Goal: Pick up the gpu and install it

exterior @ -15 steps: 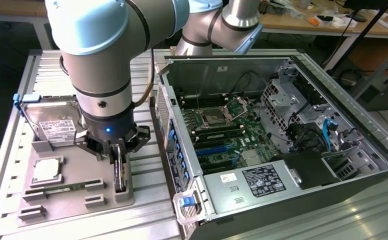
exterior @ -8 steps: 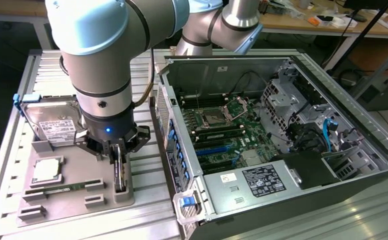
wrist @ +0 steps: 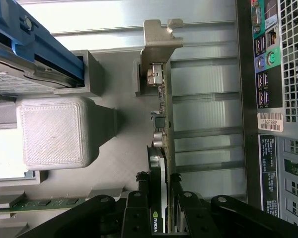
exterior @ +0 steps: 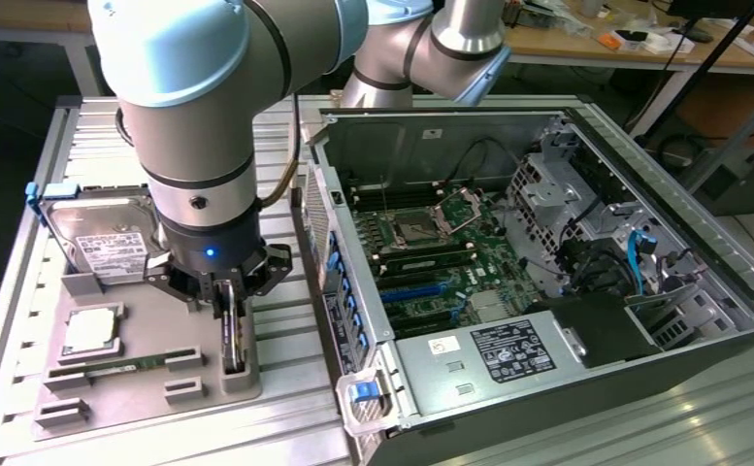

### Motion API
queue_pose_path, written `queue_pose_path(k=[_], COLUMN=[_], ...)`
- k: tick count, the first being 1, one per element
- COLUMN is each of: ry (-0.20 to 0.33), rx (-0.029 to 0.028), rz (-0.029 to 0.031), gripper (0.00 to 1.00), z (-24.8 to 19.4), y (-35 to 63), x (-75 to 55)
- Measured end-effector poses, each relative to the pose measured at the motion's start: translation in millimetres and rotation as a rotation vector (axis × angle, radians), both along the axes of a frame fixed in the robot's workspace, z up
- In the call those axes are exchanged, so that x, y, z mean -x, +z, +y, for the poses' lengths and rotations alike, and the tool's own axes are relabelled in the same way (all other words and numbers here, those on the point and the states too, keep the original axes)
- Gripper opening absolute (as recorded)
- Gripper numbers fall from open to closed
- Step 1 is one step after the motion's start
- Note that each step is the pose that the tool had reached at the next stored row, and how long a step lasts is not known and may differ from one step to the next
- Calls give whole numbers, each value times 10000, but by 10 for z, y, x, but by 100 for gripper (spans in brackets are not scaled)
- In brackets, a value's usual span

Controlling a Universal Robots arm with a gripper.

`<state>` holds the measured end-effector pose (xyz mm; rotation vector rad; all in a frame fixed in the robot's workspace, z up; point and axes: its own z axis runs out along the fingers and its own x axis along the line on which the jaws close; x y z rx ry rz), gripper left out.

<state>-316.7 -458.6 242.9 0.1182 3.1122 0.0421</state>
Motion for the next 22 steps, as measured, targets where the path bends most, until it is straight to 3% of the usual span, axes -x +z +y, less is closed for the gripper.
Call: queue_pose_path(k=[16,22], ry=[0,-1], rx=[0,-1], rz=[-1,-1], gripper=[27,27], z=[0,0], y=[12,70], x=[0,0])
